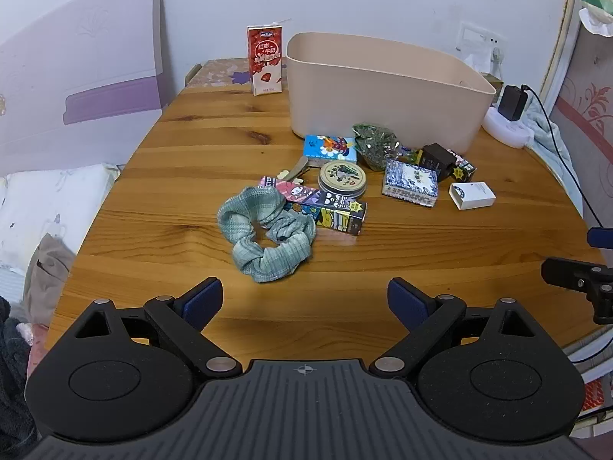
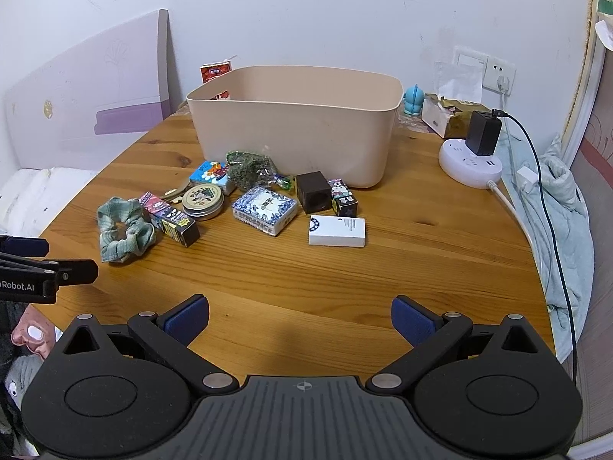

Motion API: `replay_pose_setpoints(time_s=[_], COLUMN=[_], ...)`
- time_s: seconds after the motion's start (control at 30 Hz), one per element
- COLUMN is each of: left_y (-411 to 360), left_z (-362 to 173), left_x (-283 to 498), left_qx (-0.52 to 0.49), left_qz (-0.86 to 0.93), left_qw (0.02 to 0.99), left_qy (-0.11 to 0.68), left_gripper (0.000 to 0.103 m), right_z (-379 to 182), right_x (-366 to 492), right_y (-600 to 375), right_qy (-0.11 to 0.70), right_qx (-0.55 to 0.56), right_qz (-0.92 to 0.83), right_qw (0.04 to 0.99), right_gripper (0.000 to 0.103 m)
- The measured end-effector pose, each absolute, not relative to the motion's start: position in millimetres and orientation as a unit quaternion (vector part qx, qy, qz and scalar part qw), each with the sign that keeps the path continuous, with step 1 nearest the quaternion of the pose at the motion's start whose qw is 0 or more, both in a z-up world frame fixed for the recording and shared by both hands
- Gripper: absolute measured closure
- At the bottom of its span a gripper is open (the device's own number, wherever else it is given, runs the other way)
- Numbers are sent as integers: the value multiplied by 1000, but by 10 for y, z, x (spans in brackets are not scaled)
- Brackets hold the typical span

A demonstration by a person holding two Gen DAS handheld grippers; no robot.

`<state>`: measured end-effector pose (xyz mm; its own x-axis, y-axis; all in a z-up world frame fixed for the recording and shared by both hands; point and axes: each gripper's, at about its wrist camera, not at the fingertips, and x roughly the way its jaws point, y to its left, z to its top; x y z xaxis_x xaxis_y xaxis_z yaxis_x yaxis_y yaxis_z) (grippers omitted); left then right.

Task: Organize objects
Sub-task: 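Move both tools toward the scattered items on the table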

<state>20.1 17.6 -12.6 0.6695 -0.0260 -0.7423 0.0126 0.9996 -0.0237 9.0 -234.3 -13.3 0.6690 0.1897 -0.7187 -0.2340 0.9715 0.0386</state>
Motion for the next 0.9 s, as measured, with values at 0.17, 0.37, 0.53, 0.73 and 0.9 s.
replay_pose_setpoints(time_s=[0.17,0.37,0.53,0.73,0.9], left_y=[165,163,152,144,133], left_z=[-129,-127,-129,-111,-109], left_x=[193,192,176,158,159], left_qx=[-9,-9,-2,0,2], left_qz=[-10,-10,-9,-9,-10], left_qw=[913,913,914,914,913], left_qy=[408,408,406,405,408], left_gripper=[8,8,8,8,8], right_z=[-130,-128,-133,-135,-127], right_x=[95,88,72,67,59], right_y=[-2338,-2326,-2318,-2316,-2309], right_qy=[391,391,391,392,392], right_qx=[-32,-34,-37,-38,-42], right_qz=[116,115,114,116,122], right_qw=[913,912,912,912,911], right_gripper=[0,0,0,0,0])
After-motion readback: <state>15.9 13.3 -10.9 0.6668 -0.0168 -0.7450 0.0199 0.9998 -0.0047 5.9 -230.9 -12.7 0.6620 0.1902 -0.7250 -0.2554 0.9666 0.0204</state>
